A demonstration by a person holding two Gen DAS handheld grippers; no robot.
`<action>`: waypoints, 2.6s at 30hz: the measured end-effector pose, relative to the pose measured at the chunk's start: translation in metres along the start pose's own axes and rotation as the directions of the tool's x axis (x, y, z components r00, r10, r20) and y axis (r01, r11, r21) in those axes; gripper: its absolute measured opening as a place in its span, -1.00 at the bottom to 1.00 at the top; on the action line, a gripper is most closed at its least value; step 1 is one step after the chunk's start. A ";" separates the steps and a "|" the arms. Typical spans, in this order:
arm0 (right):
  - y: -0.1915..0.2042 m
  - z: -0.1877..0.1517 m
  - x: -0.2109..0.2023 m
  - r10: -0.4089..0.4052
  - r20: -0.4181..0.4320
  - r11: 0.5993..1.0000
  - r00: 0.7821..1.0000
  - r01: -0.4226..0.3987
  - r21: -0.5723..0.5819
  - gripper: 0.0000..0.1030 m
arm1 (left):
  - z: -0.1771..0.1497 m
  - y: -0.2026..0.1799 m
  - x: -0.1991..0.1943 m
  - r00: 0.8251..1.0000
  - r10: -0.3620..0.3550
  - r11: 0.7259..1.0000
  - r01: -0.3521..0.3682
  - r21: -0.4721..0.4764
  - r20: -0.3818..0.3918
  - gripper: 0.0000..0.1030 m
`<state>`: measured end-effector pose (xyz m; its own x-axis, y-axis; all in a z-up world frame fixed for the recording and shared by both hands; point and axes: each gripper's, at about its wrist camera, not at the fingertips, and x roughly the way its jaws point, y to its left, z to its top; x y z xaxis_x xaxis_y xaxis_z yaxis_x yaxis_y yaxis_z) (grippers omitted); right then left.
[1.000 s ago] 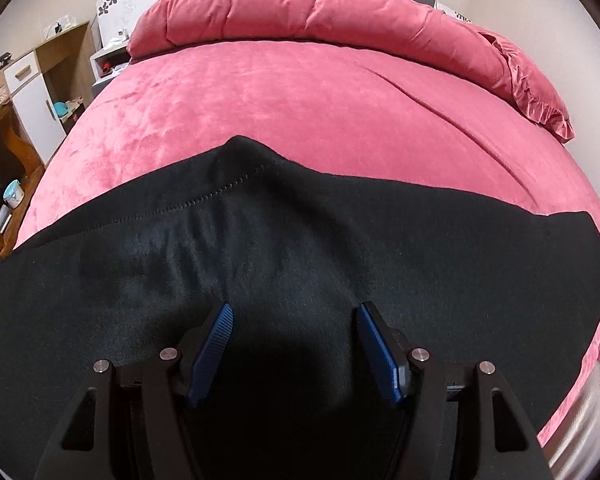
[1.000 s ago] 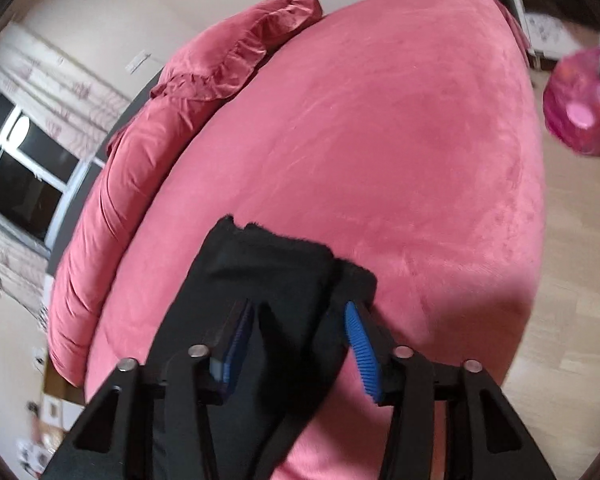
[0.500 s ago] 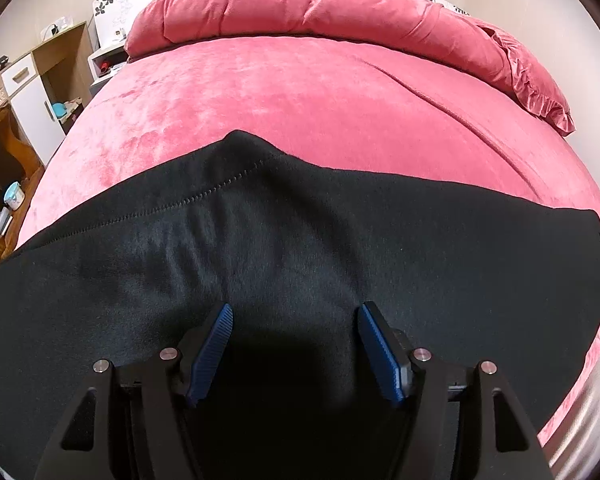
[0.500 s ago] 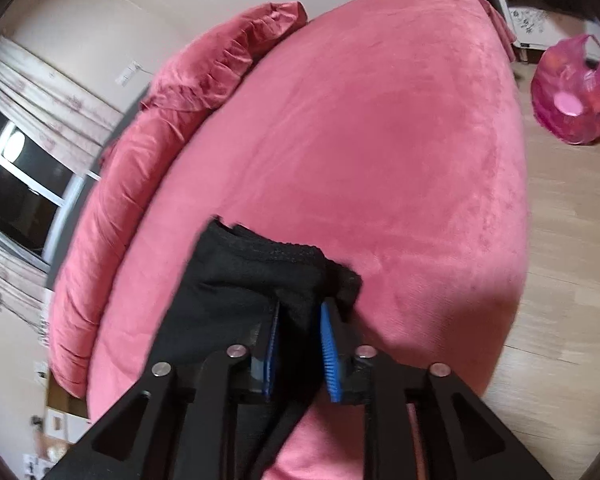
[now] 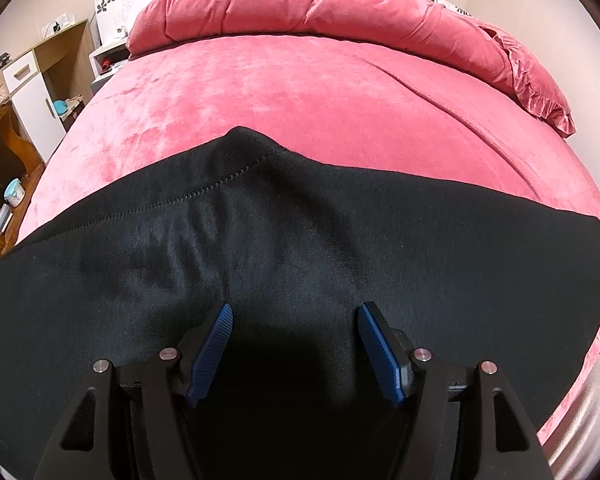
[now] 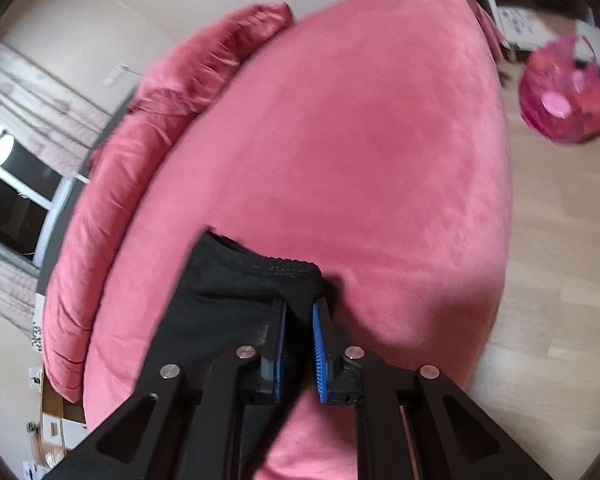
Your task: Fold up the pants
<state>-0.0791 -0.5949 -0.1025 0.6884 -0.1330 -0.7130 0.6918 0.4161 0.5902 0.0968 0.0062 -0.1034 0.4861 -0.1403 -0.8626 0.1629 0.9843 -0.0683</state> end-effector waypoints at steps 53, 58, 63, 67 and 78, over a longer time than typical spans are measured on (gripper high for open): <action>0.189 -0.065 -0.054 0.011 0.048 0.821 0.999 0.019 -0.571 -0.69 | -0.023 0.051 -0.029 0.998 -0.006 0.988 0.016 -0.155 0.068 0.28; 0.215 -0.083 -0.070 0.064 0.039 0.777 0.997 -0.025 -0.629 -0.69 | -0.026 0.056 -0.032 0.997 -0.036 0.981 0.049 -0.187 0.071 0.27; 0.238 -0.106 -0.084 0.165 -0.017 0.734 0.986 -0.134 -0.665 -0.69 | -0.029 0.059 -0.037 0.995 -0.072 0.972 0.087 -0.219 0.075 0.27; 0.260 -0.133 -0.091 0.223 -0.077 0.669 0.972 -0.210 -0.713 -0.69 | -0.034 0.061 -0.040 0.994 -0.079 0.969 0.095 -0.229 0.075 0.27; 0.298 -0.226 -0.081 0.307 -0.324 0.455 0.895 -0.437 -0.776 -0.69 | -0.037 0.067 -0.049 0.977 -0.201 0.926 0.214 -0.311 0.074 0.34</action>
<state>0.0221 -0.2567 0.0462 0.7577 0.3001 -0.5794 -0.1555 0.9454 0.2863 0.0520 0.0827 -0.0839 0.5056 -0.3427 -0.7917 -0.0120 0.9148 -0.4037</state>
